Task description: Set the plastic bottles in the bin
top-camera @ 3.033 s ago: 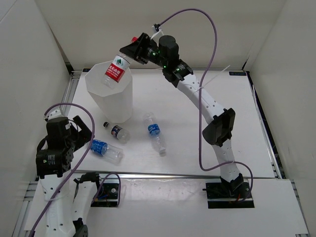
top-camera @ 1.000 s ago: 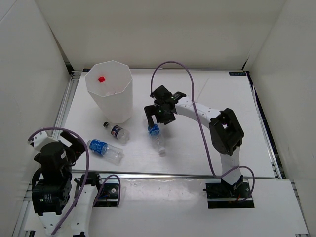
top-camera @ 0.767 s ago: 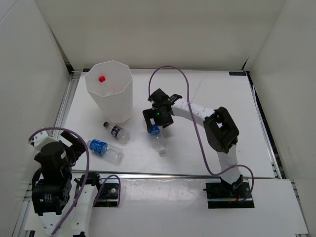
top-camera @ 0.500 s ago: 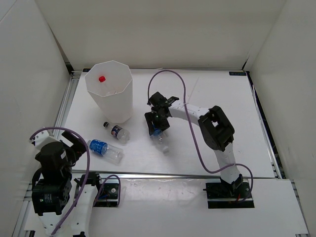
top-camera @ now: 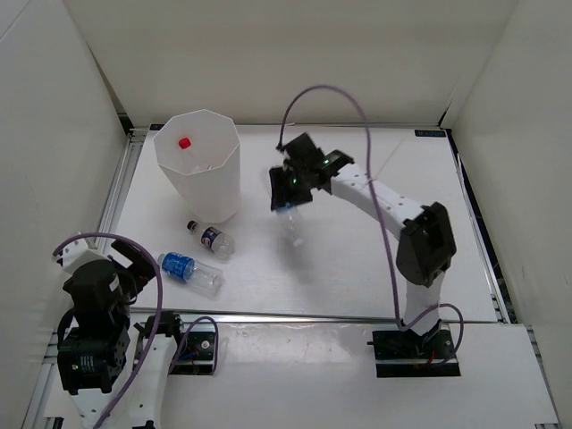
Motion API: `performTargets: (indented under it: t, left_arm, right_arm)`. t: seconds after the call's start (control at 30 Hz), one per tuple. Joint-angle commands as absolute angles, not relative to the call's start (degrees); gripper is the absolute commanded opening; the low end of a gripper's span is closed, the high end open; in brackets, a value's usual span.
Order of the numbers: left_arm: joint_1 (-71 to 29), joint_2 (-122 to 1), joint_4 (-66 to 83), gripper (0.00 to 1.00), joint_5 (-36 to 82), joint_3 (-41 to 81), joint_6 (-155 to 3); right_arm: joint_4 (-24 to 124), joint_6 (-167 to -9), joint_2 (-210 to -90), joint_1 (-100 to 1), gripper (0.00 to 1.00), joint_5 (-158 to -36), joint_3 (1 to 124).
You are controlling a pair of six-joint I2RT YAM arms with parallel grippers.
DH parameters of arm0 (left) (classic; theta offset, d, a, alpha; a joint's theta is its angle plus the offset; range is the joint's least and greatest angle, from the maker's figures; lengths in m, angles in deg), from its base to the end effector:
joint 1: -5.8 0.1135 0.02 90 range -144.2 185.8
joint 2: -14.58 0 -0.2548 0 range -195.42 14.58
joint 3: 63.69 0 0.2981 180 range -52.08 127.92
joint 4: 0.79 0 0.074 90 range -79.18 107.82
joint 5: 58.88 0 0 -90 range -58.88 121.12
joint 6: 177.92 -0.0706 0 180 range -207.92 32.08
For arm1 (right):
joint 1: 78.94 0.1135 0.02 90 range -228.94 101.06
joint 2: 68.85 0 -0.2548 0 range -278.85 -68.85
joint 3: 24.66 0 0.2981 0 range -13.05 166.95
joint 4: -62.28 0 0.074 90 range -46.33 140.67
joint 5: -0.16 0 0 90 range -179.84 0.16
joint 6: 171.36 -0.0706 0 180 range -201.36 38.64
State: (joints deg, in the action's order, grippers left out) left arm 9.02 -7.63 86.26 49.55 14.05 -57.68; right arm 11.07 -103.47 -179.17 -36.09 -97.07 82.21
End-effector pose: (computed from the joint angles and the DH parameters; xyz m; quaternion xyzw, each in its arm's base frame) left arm 0.0716 0.0264 0.3819 -0.3229 0.8023 0.0232 0.5015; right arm 0.3527 0.3393 0.2170 -0.1900 0.9319 0.2134 0.2233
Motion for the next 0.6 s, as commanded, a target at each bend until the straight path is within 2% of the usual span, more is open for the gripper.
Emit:
performTargets:
  t: [0.0, 0.13, 0.23, 0.33, 0.4, 0.57]
  left_arm:
    - [8.7, -7.1, 85.5, 1.00, 50.2, 13.6, -57.9]
    - [8.7, -7.1, 85.0, 1.00, 50.7, 13.0, -57.9]
    - [8.7, -7.8, 84.4, 1.00, 50.0, 12.4, -57.9]
    - [8.7, -7.8, 84.4, 1.00, 49.5, 12.4, -57.9]
    - [8.7, -7.8, 84.4, 1.00, 49.5, 12.4, -57.9]
    - [8.7, -8.4, 84.4, 1.00, 49.5, 12.4, -58.4]
  right_arm:
    - [12.1, -104.5, -168.8, -38.0, 0.30, -97.9, 93.7]
    - [14.0, -103.1, -168.2, -38.0, 0.30, -98.9, 107.7]
    - [19.0, -102.3, -172.1, -38.0, 0.29, -101.5, 118.5]
    - [27.3, -102.3, -175.4, -38.0, 0.29, -104.0, 122.1]
    - [33.4, -102.9, -176.7, -37.3, 0.34, -104.0, 122.1]
    - [39.3, -105.1, -183.0, -34.5, 0.35, -101.8, 126.9]
